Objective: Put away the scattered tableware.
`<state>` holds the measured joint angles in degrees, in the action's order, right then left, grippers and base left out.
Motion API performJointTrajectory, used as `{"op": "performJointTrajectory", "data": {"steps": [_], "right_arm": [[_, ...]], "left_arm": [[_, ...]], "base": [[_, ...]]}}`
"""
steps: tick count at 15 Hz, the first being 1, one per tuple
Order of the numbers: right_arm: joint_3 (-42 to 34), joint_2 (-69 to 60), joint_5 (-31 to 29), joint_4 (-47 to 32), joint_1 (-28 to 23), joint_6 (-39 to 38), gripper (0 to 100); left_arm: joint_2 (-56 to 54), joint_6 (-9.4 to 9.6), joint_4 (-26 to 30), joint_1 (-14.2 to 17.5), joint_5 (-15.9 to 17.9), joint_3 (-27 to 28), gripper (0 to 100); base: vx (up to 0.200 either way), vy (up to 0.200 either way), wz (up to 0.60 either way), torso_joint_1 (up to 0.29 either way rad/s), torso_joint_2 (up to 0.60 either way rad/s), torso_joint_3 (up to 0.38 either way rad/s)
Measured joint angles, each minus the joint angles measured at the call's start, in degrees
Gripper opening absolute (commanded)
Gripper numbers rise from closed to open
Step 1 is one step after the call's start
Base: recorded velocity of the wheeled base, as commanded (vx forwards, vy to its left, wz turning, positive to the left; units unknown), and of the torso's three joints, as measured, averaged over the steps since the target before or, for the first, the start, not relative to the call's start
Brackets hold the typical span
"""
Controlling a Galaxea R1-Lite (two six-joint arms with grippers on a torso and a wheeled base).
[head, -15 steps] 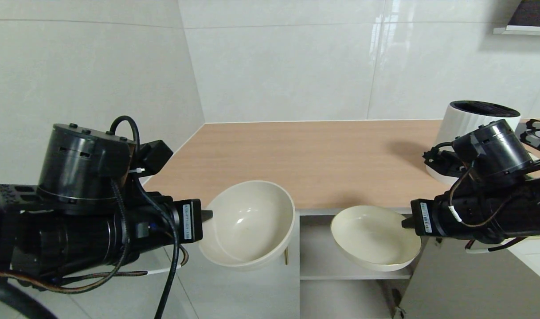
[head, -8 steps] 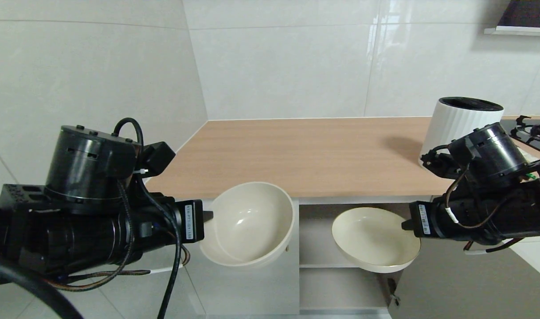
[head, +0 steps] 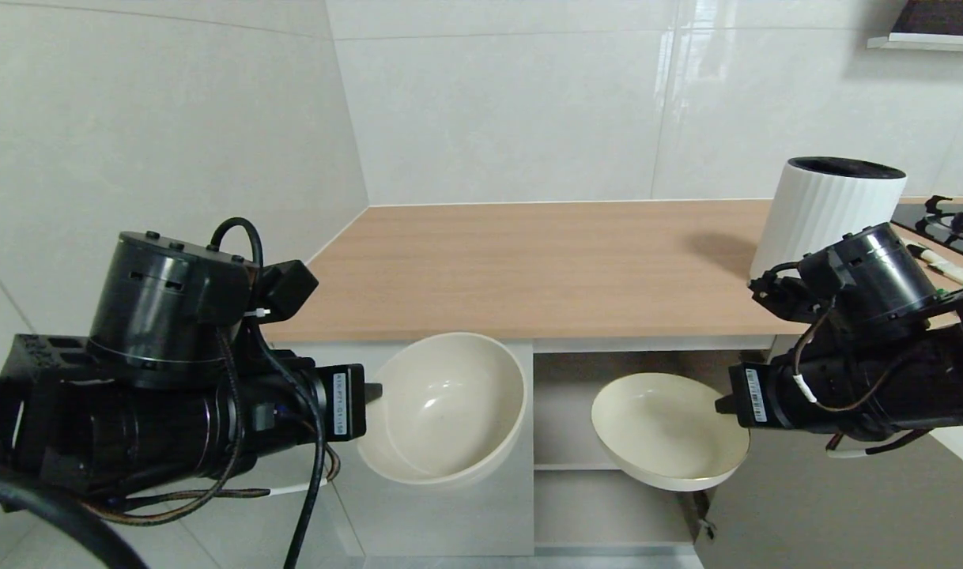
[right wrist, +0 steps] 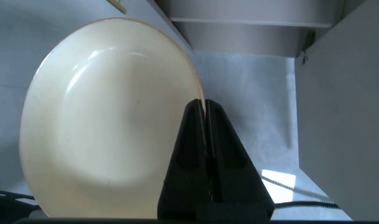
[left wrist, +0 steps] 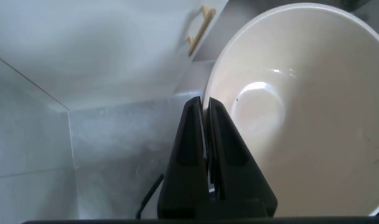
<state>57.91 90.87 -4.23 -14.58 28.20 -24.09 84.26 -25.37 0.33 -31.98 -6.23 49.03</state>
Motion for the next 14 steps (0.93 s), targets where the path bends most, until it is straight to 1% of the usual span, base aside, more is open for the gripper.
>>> {"op": "performJointTrajectory", "data": {"steps": [9,13,14], "right_arm": [[-0.38,0.04,0.02,0.07,0.00,0.01,0],[-1.33,0.04,0.02,1.94,0.00,0.09,0],[-1.54,0.06,0.02,2.05,0.00,0.09,0]], "left_arm": [[0.02,0.17,-0.01,0.00,0.02,-0.09,0],[0.02,0.16,0.00,0.00,0.02,-0.09,0],[0.02,0.16,0.07,0.01,0.00,-0.11,0]], "base": [[0.000,0.000,0.00,-0.142,0.47,0.320],[0.000,0.000,0.00,-0.068,0.44,0.370],[0.000,0.000,0.00,0.012,0.26,0.203]]}}
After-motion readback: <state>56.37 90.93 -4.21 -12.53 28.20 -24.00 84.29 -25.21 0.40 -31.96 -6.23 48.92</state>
